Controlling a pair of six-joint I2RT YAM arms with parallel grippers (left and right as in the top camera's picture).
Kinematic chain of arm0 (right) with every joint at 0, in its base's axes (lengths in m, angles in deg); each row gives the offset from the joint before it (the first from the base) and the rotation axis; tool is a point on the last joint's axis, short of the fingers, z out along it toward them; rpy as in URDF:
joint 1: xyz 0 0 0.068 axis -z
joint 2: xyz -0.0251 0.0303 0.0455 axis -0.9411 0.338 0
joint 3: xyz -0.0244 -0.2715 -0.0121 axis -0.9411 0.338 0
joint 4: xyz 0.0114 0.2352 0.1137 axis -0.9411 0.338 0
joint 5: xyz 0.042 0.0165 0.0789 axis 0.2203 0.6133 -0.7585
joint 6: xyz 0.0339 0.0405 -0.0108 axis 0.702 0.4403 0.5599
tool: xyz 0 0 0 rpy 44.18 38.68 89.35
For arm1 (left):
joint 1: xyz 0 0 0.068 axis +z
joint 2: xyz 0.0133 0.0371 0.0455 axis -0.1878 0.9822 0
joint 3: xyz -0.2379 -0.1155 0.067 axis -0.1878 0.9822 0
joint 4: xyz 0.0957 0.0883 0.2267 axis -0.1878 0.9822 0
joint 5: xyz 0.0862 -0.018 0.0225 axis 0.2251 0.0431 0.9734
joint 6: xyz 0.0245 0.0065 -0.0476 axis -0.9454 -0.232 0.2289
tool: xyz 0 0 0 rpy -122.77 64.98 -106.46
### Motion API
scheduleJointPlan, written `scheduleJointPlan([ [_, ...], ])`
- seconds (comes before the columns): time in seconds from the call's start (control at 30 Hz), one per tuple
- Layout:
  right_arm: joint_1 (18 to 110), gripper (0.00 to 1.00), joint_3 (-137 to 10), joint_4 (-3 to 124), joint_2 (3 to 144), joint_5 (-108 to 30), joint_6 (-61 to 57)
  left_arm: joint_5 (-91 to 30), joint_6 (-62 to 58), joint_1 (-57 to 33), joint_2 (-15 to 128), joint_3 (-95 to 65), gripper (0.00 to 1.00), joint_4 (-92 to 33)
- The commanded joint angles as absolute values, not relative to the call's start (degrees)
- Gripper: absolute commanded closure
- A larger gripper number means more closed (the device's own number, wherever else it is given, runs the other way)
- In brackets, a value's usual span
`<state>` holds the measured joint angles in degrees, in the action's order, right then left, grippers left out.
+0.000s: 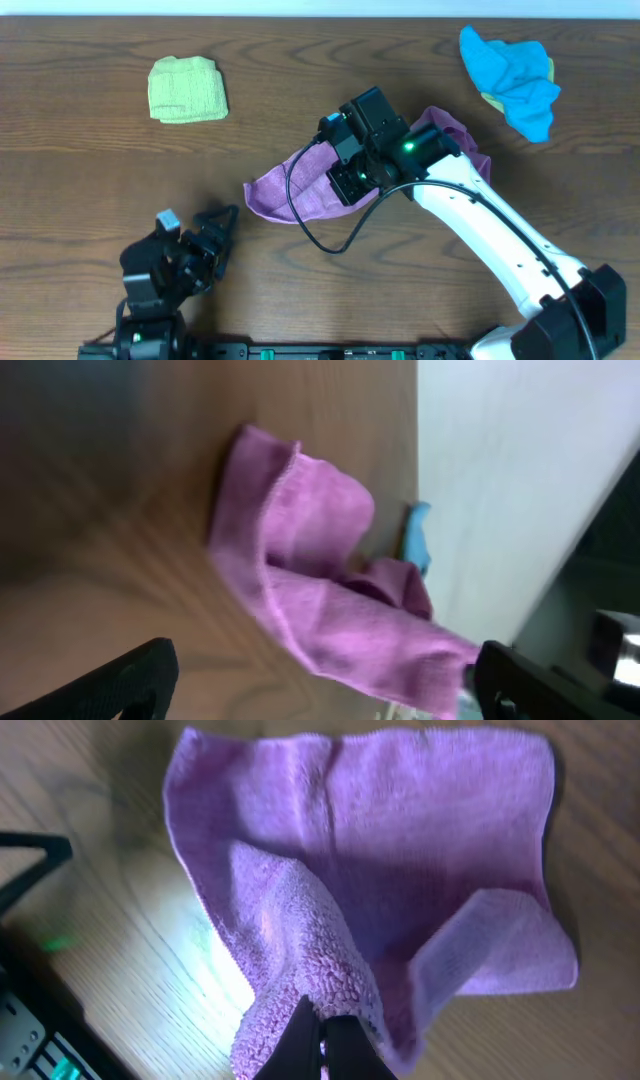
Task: Fold the cloth
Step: 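Reach the left gripper to the towel's left corner and grasp it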
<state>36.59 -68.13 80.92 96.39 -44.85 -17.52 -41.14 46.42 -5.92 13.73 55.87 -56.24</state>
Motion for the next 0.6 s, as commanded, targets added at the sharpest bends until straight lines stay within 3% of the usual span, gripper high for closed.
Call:
scheduleJointPlan([
  [0.0,38.2,0.98,-65.0,81.1,96.7,-44.1,-16.9,-47.2,45.6,-6.0,20.3,53.8,0.04,-59.3],
  [0.57,38.3,0.99,-60.4,77.8,96.7,-46.2,-16.5,-56.2,29.2,-6.0,57.9,34.9,0.04,-56.1],
])
